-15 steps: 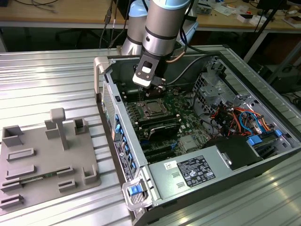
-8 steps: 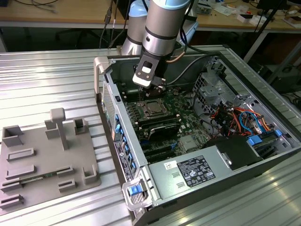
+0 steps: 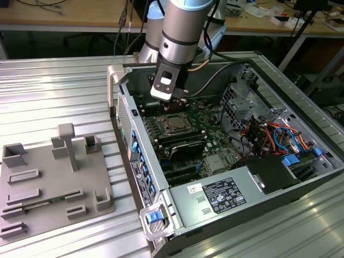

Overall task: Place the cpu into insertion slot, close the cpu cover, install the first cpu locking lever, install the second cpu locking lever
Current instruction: 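Install the first cpu locking lever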

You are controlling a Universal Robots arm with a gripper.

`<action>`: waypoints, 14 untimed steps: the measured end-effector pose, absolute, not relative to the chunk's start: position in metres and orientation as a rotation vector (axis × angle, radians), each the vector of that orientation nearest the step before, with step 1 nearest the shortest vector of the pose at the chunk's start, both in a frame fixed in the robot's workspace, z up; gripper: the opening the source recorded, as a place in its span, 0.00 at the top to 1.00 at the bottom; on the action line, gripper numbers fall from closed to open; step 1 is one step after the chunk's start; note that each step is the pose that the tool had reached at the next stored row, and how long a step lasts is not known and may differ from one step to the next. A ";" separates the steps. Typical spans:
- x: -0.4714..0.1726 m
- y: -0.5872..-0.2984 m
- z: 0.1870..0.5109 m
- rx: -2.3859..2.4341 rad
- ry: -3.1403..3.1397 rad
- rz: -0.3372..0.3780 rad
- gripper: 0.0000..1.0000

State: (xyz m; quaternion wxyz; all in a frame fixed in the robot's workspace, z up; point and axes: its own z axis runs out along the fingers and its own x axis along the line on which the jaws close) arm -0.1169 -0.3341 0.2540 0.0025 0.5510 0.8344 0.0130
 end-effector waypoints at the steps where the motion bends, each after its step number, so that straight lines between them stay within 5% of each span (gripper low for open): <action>1: -0.119 -0.334 0.254 1.726 2.619 0.041 0.89; 14: -0.122 -0.334 0.253 1.404 2.808 0.042 0.89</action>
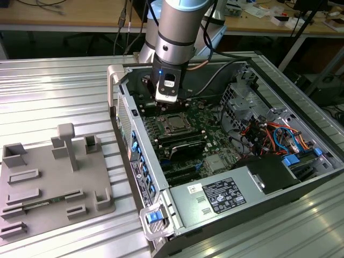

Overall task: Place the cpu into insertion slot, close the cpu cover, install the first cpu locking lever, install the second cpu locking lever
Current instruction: 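Install the first cpu locking lever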

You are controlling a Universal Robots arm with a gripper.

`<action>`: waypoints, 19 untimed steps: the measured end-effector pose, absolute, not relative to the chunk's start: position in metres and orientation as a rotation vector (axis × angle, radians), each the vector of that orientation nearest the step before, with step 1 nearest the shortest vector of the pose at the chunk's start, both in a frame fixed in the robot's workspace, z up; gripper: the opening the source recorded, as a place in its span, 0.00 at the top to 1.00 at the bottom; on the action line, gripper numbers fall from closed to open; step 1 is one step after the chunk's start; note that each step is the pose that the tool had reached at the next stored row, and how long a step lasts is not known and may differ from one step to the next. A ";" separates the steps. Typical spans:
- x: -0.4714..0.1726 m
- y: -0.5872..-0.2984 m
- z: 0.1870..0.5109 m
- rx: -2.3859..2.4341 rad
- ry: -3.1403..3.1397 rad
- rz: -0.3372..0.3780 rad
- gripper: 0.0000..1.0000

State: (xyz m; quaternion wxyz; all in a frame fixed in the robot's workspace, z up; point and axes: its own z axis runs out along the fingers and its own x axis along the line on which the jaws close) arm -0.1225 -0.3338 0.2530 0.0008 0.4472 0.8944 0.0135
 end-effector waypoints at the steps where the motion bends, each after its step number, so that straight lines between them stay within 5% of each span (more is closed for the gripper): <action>1: -0.122 -0.333 0.253 1.400 2.810 0.042 0.89; 19: -0.123 -0.328 0.253 1.396 2.813 0.045 0.89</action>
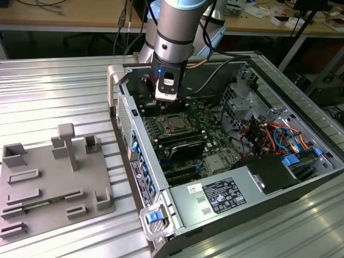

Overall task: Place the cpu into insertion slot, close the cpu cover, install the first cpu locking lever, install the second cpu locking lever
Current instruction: 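Install the first cpu locking lever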

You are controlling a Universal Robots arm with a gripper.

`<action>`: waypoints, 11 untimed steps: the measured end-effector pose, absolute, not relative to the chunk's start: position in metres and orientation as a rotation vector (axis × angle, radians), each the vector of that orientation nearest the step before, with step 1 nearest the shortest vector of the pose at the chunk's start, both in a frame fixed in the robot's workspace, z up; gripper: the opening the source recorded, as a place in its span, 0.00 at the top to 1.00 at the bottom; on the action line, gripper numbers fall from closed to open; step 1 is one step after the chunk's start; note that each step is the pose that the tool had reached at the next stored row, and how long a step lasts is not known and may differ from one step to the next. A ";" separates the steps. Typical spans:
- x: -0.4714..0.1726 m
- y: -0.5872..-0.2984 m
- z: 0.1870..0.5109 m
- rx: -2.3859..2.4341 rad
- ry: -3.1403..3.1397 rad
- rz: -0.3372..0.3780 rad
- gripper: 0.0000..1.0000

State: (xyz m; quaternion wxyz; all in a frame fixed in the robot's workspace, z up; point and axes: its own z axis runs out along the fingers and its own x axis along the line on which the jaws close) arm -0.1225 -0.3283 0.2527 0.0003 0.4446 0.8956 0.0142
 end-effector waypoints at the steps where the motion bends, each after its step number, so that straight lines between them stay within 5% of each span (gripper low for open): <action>1: -0.123 -0.328 0.253 1.396 2.813 0.045 0.89; 11: -0.125 -0.328 0.252 1.215 2.898 0.045 0.89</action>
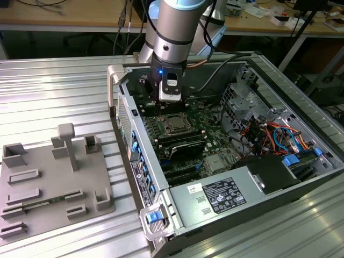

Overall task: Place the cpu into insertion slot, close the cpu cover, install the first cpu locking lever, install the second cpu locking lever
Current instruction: 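Install the first cpu locking lever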

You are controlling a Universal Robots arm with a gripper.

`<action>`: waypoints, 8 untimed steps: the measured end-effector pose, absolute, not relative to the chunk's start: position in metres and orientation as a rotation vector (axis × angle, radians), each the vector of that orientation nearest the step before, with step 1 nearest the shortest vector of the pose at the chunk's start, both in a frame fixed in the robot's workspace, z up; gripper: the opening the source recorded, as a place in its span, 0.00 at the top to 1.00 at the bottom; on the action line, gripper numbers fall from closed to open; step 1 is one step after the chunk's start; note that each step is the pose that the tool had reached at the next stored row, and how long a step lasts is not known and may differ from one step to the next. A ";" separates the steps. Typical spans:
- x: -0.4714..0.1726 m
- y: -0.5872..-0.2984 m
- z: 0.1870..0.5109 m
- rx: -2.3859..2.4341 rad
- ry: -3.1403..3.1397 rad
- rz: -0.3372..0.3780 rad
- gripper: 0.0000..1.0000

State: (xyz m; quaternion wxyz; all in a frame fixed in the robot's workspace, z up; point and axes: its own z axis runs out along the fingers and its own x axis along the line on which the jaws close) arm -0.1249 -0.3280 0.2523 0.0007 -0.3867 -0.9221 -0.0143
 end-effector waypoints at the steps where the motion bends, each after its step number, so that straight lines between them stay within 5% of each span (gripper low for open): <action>1: -0.125 -0.328 0.252 -1.214 -2.896 -0.045 0.89; 8: -0.125 -0.326 0.252 -1.212 -2.897 -0.045 0.89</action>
